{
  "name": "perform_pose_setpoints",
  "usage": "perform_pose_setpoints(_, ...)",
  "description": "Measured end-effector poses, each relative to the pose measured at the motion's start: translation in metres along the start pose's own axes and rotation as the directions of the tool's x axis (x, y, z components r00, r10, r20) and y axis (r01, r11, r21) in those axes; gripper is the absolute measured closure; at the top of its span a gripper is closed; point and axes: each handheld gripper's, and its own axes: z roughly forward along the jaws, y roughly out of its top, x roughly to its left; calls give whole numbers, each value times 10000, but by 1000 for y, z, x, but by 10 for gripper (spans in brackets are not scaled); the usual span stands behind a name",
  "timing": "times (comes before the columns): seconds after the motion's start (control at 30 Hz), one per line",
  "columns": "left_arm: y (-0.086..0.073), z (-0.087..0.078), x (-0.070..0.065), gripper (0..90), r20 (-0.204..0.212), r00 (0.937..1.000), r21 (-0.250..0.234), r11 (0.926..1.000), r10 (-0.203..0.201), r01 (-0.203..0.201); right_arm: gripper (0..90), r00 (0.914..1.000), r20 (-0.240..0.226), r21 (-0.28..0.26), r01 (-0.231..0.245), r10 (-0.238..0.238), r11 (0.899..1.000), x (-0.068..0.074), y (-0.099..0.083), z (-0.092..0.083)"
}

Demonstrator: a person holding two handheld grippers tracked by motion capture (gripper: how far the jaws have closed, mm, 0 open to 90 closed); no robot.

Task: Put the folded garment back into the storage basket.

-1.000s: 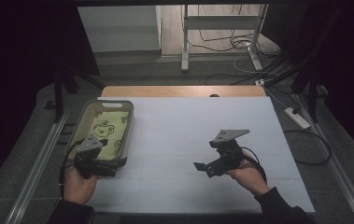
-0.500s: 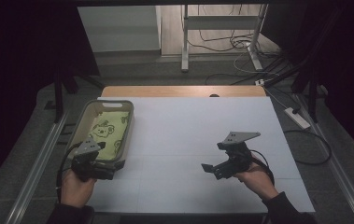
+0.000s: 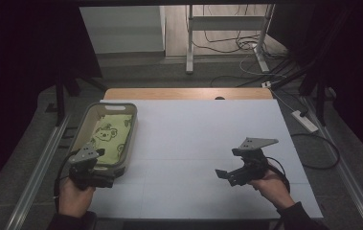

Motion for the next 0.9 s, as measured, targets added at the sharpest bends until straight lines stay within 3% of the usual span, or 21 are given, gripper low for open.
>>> perform_pose_setpoints(0.9, -19, -15, 1, 0, -149, 9988, 61, 9989, -465, 466, 0, 9937, 893, 89, -686, 675, 9976, -13, -39, -37)
